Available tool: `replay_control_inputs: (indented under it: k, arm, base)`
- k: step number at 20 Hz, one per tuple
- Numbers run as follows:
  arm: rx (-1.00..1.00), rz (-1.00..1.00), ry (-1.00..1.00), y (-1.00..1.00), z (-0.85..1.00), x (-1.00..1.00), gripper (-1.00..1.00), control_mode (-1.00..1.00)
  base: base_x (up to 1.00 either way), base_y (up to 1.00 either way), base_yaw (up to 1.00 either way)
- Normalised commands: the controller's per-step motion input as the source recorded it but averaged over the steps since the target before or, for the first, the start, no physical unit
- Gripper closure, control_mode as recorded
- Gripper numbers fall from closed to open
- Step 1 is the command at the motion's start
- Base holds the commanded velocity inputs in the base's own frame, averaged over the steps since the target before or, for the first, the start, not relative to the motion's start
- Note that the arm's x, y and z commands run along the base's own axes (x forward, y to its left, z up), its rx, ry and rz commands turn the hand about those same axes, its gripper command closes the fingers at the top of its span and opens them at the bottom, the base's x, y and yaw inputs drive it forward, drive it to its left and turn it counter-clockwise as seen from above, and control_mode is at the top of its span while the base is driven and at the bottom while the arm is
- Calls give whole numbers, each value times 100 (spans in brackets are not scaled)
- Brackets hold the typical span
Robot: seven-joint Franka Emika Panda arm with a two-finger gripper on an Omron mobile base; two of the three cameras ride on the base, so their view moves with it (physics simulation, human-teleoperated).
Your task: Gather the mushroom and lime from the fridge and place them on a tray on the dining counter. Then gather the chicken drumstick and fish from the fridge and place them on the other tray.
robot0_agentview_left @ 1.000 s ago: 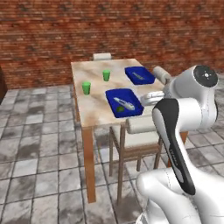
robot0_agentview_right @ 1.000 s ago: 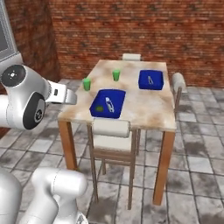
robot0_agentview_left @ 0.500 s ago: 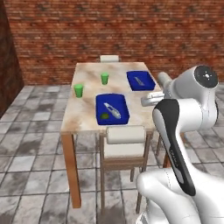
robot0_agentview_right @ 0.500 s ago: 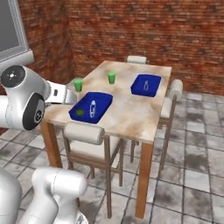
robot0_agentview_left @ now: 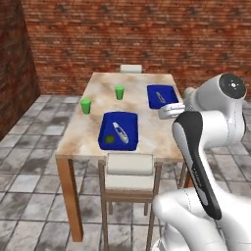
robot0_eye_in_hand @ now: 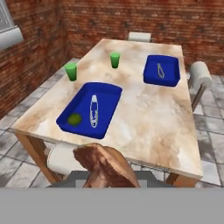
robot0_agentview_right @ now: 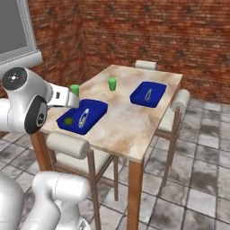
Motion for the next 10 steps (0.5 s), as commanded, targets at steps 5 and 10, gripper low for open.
replay_control_inputs:
  k: [5,10]
  arm:
    - [0,0,0,0,0,0,100,100]
    - [0,0,0,0,0,0,100,100]
  base:
    - [55,-29,20]
    - [45,-34,19]
